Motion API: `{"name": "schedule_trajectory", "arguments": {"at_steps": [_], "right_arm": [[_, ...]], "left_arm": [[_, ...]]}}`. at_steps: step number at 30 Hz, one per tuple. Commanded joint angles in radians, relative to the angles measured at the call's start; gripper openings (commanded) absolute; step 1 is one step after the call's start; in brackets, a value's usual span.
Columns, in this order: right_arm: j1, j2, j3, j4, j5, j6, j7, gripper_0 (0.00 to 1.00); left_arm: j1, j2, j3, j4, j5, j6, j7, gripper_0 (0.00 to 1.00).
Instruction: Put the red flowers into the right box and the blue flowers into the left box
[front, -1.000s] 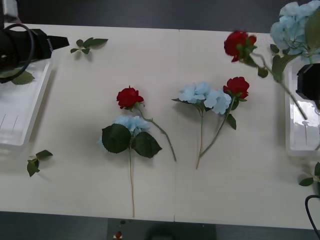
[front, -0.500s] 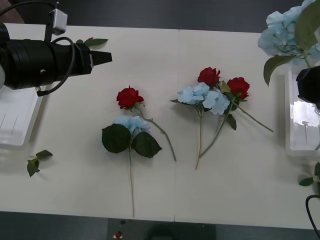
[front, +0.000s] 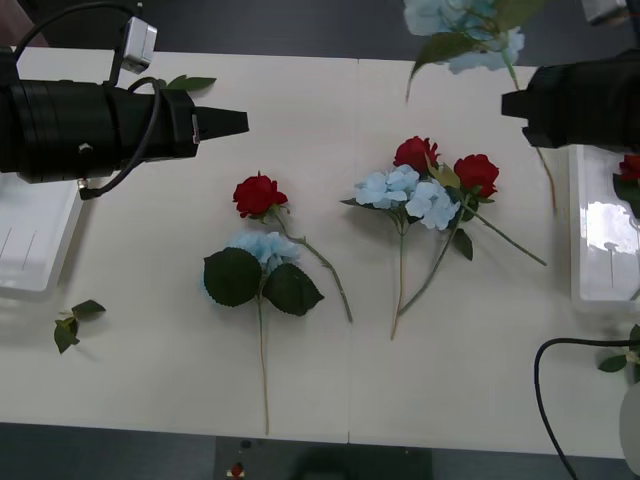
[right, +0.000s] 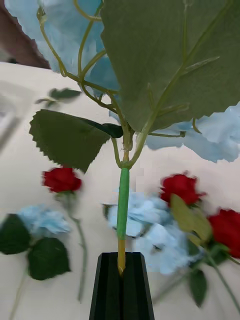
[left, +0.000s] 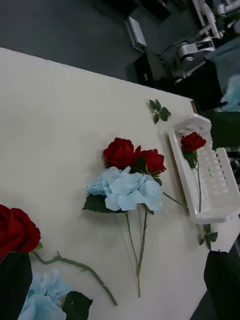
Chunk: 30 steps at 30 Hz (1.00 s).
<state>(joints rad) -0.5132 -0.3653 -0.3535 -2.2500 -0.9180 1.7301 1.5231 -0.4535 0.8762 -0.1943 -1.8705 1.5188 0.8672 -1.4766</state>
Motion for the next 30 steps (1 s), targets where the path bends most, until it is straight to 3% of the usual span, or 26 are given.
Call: {"name": "schedule_trajectory", "arguments": {"at_steps": [1, 10, 18, 25, 30], "right_arm": [[-0.041, -0.01, 0.025, 0.093, -0.183, -0.11, -0.095, 0.0], [-0.106, -0.01, 0.065, 0.291, -0.539, -0.291, -0.11, 0.0], [-0.133, -0.01, 0.159, 0.329, -0.636, -0.489, -0.101, 0.0], [-0.154, -0.007, 0.268, 0.329, -0.642, -0.664, -0.069, 0.0], [-0.174, 0.009, 0.323, 0.331, -0.618, -0.711, -0.055, 0.0]], "left_arm": [[-0.005, -0.005, 0.007, -0.03, 0.054, 0.038, -0.126, 1.0], [0.064, -0.042, 0.2, 0.004, 0.293, 0.254, -0.212, 1.0], [0.069, -0.046, 0.303, 0.056, 0.353, 0.438, -0.294, 1.0], [0.061, -0.092, 0.288, 0.094, 0.449, 0.458, -0.312, 1.0], [0.044, -0.143, 0.247, 0.054, 0.454, 0.375, -0.234, 1.0]]}}
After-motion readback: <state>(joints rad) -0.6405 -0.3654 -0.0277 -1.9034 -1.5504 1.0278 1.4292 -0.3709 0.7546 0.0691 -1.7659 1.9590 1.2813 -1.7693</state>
